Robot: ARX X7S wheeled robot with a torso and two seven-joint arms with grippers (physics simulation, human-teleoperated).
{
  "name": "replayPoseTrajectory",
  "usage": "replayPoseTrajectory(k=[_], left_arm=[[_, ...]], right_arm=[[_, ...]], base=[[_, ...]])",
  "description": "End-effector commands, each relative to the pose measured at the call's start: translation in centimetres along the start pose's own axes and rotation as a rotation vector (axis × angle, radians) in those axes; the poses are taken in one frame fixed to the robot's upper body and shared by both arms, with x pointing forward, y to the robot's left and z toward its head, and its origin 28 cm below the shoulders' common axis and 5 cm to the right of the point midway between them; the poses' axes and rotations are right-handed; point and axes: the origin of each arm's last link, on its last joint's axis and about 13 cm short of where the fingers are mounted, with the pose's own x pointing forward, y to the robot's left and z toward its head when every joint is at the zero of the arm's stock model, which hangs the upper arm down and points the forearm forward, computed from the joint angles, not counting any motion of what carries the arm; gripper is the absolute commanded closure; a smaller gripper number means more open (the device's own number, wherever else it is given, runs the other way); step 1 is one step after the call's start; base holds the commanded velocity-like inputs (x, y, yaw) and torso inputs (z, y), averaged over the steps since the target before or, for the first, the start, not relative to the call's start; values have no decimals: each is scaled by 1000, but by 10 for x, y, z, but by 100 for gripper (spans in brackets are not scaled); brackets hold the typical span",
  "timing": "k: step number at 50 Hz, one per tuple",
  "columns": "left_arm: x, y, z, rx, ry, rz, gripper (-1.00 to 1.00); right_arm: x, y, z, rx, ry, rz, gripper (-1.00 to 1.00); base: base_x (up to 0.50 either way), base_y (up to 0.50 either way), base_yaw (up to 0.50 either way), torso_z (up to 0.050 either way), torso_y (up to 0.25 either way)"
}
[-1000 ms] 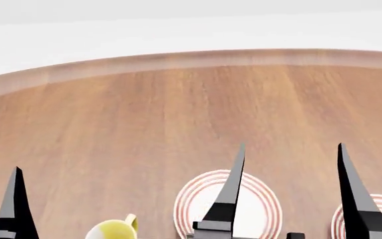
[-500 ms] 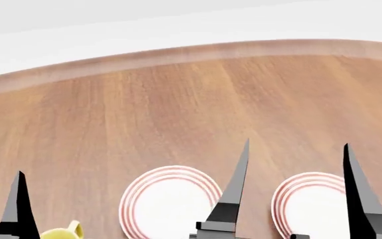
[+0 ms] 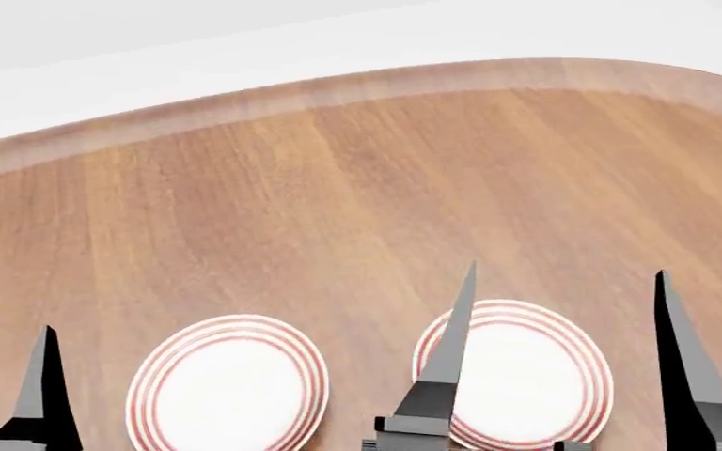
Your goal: Put the white mug on the left plate.
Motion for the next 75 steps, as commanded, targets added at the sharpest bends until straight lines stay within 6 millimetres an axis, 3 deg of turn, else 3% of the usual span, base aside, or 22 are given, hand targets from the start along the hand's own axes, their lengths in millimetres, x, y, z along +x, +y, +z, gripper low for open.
replayPoseTrajectory(k=[1, 7, 18, 27, 29, 34, 39, 44, 46, 48, 50, 55, 68, 70, 75], left_arm=[[4, 0, -3, -43, 43, -47, -100], [6, -5, 0, -22, 58, -154, -100], [-4, -12, -28, 14, 111, -265, -100], [-21, -16, -48, 27, 164, -322, -100], [-28, -16, -60, 32, 174, -335, -100], [-38, -19, -57, 22, 214, -367, -100], [-48, -21, -74, 27, 235, -400, -100], [-55, -23, -76, 30, 246, -424, -100], [-55, -26, -67, 28, 251, -437, -100], [-61, -26, -75, 25, 256, -446, -100], [-62, -28, -67, 24, 261, -454, -100], [-71, -31, -77, 19, 277, -474, -100], [-87, -36, -76, 18, 314, -527, -100], [-93, -35, -87, 19, 321, -530, -100], [-97, -35, -82, 21, 338, -536, -100]], right_arm=[[3, -1, 0, -38, 16, 13, -100], [3, -2, 0, -41, 24, 12, -100], [3, -2, 4, -37, 12, 12, -100], [3, -2, 4, -35, 11, 15, -100], [3, -1, 3, -35, 12, 16, -100], [3, -1, 3, -35, 12, 16, -100], [4, -1, 4, -34, 12, 17, -100], [4, -2, 6, -34, 7, 15, -100], [4, -2, 7, -36, 4, 13, -100], [4, -2, 8, -36, 2, 12, -100], [4, -2, 9, -37, 1, 11, -100], [3, -2, 9, -39, -2, 11, -100], [3, -2, 10, -40, -4, 9, -100], [4, -2, 10, -40, -3, 11, -100], [4, -1, 10, -39, -1, 16, -100]], base=[[0, 0, 0, 0, 0], [0, 0, 0, 0, 0], [0, 0, 0, 0, 0], [0, 0, 0, 0, 0], [0, 0, 0, 0, 0], [0, 0, 0, 0, 0], [0, 0, 0, 0, 0], [0, 0, 0, 0, 0], [0, 0, 0, 0, 0], [0, 0, 0, 0, 0], [0, 0, 0, 0, 0], [0, 0, 0, 0, 0], [0, 0, 0, 0, 0], [0, 0, 0, 0, 0], [0, 0, 0, 0, 0]])
